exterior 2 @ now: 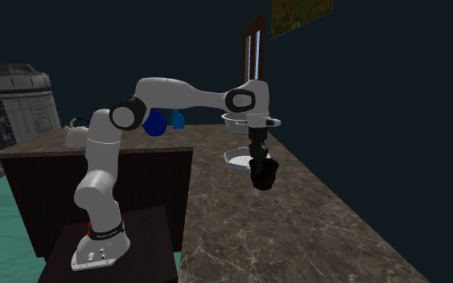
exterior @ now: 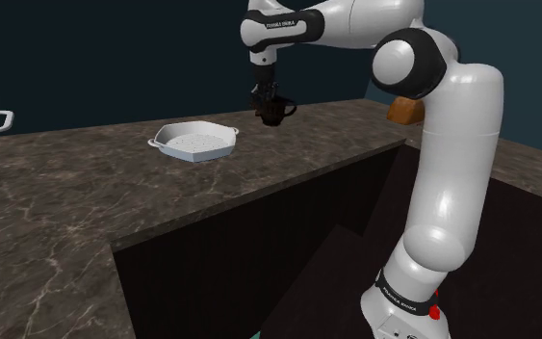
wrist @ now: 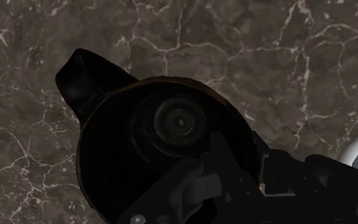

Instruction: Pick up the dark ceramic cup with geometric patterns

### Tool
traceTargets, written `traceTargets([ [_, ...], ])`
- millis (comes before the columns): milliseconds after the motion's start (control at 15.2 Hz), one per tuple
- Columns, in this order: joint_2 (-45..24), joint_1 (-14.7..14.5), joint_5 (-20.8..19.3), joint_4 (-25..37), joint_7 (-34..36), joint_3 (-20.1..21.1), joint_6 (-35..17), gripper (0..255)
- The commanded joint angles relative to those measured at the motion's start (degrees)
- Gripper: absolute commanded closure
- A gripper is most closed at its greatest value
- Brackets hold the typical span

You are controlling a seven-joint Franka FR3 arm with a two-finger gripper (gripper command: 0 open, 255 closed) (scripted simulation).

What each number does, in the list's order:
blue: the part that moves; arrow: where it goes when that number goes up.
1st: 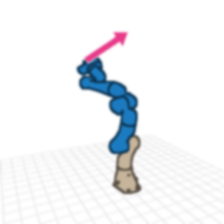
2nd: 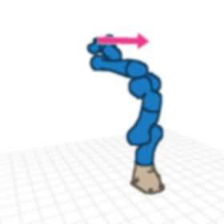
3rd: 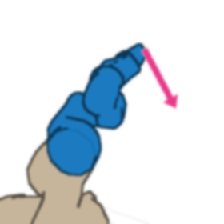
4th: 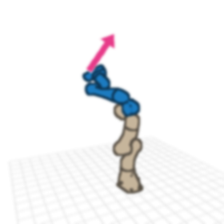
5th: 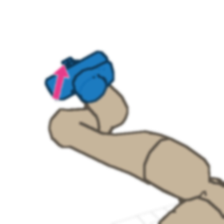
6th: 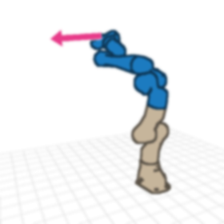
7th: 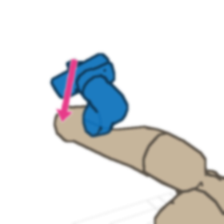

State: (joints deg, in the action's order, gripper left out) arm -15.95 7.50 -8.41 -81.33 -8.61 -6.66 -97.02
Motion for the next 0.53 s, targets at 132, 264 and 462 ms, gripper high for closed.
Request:
traceTargets([
  [132,-0.4,0.1,0.1,3.7,-0.6,-0.1,3.2,255],
  [264,-0.8,0.1,0.2,5.8,-0.9,-0.1,4.9,255],
  [462,-1.1,0.1,0.2,7.1,-1.1,-0.1,5.9,255],
])
